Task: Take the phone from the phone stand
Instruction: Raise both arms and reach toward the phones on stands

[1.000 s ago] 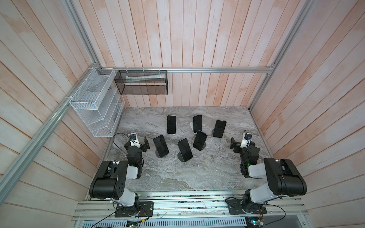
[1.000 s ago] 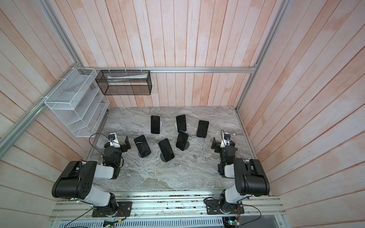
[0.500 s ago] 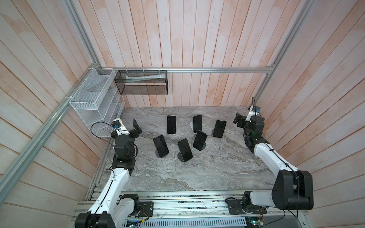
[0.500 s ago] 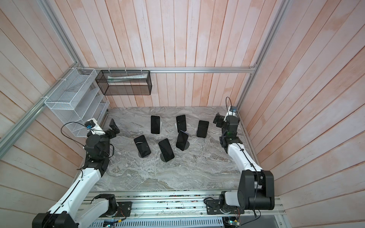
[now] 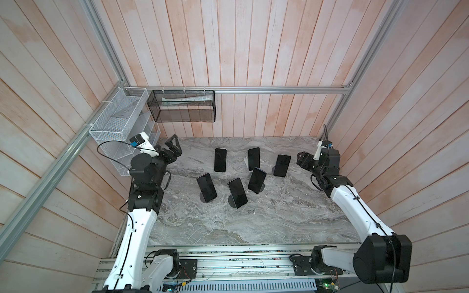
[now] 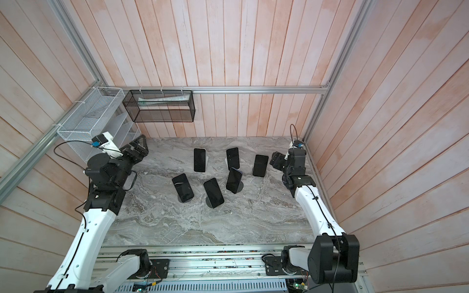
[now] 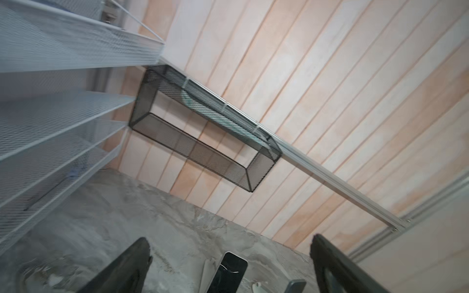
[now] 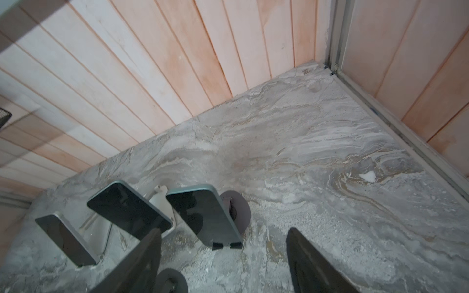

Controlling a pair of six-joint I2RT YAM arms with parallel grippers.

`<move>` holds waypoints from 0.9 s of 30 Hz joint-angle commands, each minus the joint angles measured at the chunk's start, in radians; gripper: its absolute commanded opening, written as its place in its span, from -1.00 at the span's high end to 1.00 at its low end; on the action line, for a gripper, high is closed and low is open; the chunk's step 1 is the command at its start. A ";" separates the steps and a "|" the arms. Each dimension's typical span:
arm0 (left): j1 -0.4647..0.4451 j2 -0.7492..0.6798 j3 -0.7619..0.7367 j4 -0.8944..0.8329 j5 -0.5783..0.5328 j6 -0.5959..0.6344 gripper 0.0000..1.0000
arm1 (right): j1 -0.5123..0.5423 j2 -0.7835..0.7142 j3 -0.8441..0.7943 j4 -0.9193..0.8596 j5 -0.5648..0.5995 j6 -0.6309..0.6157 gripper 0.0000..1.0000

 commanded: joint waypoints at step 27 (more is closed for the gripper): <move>-0.364 0.456 0.235 -0.087 0.352 0.062 -1.00 | 0.100 0.367 0.371 -0.226 0.051 -0.146 -0.95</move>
